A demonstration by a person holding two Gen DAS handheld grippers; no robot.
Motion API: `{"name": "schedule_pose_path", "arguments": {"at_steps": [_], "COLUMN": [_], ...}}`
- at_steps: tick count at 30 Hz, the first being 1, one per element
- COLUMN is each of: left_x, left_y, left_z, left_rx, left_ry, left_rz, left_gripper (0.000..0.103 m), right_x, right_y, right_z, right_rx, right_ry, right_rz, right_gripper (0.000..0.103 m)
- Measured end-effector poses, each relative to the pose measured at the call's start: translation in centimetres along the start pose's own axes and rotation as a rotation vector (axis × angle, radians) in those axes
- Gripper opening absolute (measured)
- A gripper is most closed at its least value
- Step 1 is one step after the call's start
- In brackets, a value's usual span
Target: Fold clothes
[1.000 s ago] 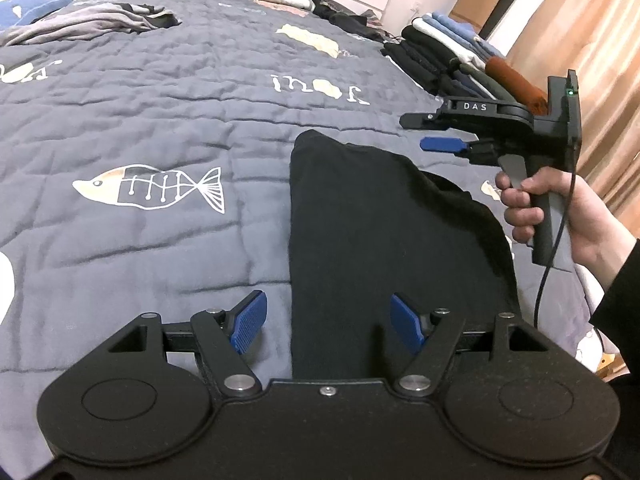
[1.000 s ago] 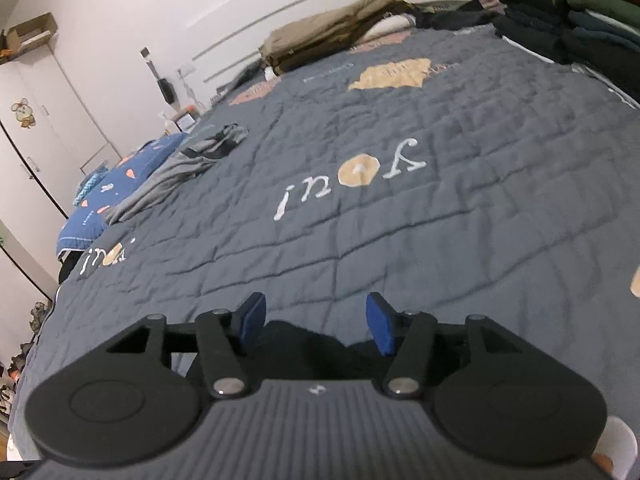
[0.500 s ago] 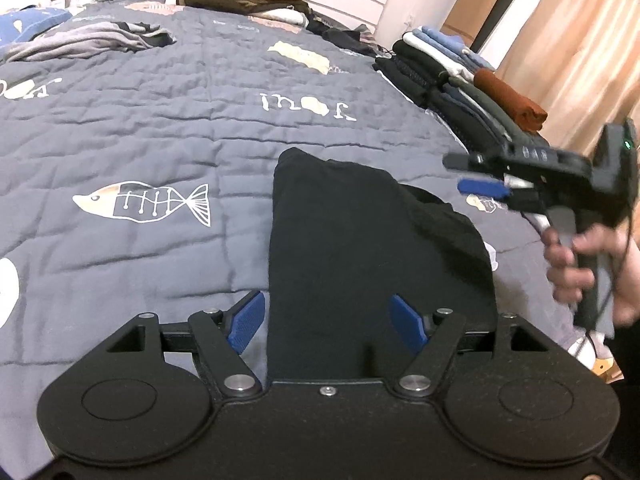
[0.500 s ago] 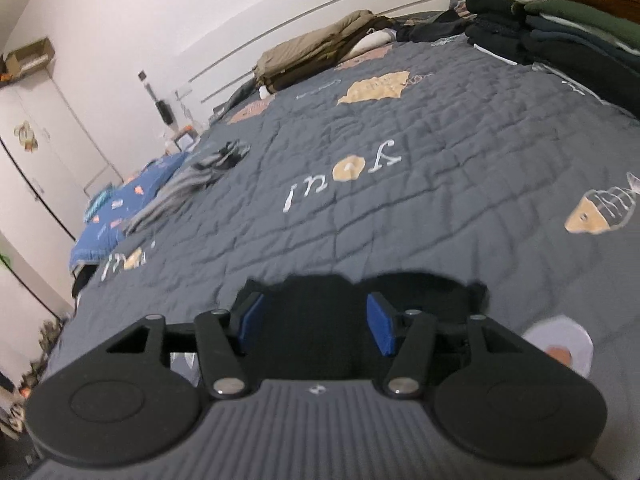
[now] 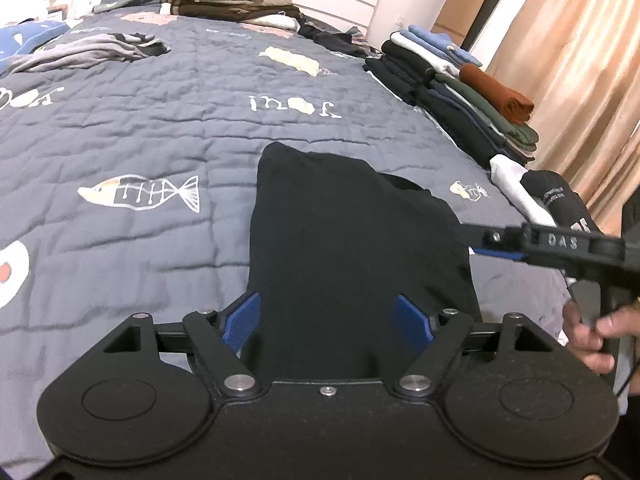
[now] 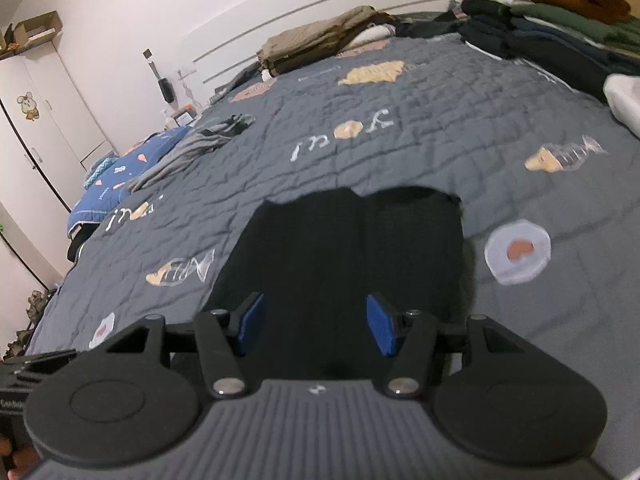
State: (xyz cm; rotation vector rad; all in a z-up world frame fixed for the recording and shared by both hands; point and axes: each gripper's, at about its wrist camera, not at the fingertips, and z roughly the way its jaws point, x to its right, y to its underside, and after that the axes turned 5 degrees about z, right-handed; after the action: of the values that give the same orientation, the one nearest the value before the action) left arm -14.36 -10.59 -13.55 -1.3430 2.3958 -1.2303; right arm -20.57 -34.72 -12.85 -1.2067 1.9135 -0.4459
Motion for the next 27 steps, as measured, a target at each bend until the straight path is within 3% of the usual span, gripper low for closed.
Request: {"name": "schedule_pose_path", "arguments": {"at_steps": [17, 27], "left_x": [2.1, 3.4], "left_y": [3.1, 4.2], "left_z": [-3.1, -4.4], "left_rx": [0.003, 0.005], "left_ry": [-0.05, -0.102], "left_rz": [-0.02, -0.041], "left_gripper": [0.077, 0.078], "right_x": [-0.2, 0.7], "right_y": [6.4, 7.8], "right_z": [-4.7, -7.0], "right_rx": [-0.05, -0.036], "right_ry": [0.071, 0.082], "right_rz": [0.017, 0.046], "right_gripper": [0.056, 0.056]}}
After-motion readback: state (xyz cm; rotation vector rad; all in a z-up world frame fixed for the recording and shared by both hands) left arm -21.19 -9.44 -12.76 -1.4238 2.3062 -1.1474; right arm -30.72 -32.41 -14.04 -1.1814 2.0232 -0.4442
